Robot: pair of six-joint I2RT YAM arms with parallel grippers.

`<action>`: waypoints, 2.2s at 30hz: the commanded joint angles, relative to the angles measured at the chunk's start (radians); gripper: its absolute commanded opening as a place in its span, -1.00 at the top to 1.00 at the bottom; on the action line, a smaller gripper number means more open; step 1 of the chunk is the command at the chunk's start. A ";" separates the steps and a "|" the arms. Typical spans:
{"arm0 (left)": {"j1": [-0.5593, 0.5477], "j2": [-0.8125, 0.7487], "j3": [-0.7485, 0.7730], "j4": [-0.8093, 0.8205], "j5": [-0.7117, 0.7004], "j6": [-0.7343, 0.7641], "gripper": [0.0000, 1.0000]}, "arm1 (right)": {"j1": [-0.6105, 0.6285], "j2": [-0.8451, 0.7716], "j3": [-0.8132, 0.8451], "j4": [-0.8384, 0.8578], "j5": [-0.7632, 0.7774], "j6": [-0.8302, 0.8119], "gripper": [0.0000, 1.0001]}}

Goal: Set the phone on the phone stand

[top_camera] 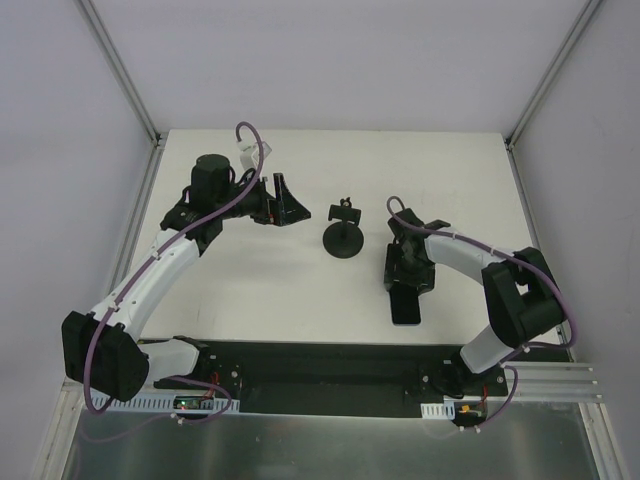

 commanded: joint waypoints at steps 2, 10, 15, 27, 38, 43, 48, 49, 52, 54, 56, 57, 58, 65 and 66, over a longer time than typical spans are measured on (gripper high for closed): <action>-0.003 -0.008 -0.004 0.020 0.014 0.029 -0.71 | 0.008 0.025 -0.008 0.147 -0.043 0.138 -0.34; -0.002 -0.016 0.000 0.022 0.034 0.024 -0.71 | 0.030 -0.042 -0.064 0.092 -0.035 0.057 -0.93; -0.003 -0.008 0.000 0.023 0.046 0.019 -0.67 | 0.053 -0.064 -0.131 0.066 -0.011 0.046 -0.98; -0.003 0.009 -0.001 0.025 0.043 0.024 -0.60 | 0.088 0.007 -0.047 0.047 0.075 0.021 0.32; -0.018 0.020 -0.003 0.031 0.060 0.032 -0.56 | 0.108 -0.305 -0.188 0.259 0.128 0.006 0.99; -0.022 0.006 -0.003 0.033 0.061 0.033 -0.58 | 0.131 -0.329 -0.101 0.163 0.057 -0.142 -0.16; -0.020 -0.026 -0.003 0.033 0.049 0.055 -0.60 | 0.172 -0.305 -0.042 0.155 -0.181 -0.406 -0.89; -0.020 -0.035 -0.004 0.033 0.044 0.059 -0.60 | 0.191 -0.311 -0.056 0.216 -0.204 -0.436 -0.98; -0.022 -0.091 -0.032 0.058 -0.007 0.071 -0.64 | 0.217 -0.329 -0.133 0.399 -0.322 -0.493 -0.93; -0.022 -0.137 -0.050 0.078 -0.034 0.075 -0.71 | 0.218 -0.302 -0.166 0.483 -0.337 -0.473 -0.93; -0.022 -0.161 -0.067 0.102 -0.045 0.076 -0.71 | 0.220 -0.263 -0.168 0.581 -0.337 -0.454 -0.93; -0.022 -0.167 -0.073 0.106 -0.048 0.078 -0.71 | 0.218 -0.227 -0.171 0.615 -0.358 -0.445 -0.93; -0.022 -0.170 -0.081 0.111 -0.049 0.082 -0.72 | 0.220 -0.207 -0.176 0.673 -0.363 -0.440 -0.93; -0.020 -0.166 -0.085 0.112 -0.063 0.082 -0.72 | 0.237 -0.056 -0.156 0.704 -0.411 -0.424 -0.93; -0.020 -0.164 -0.084 0.111 -0.060 0.081 -0.72 | 0.250 -0.058 -0.165 0.699 -0.388 -0.425 -0.93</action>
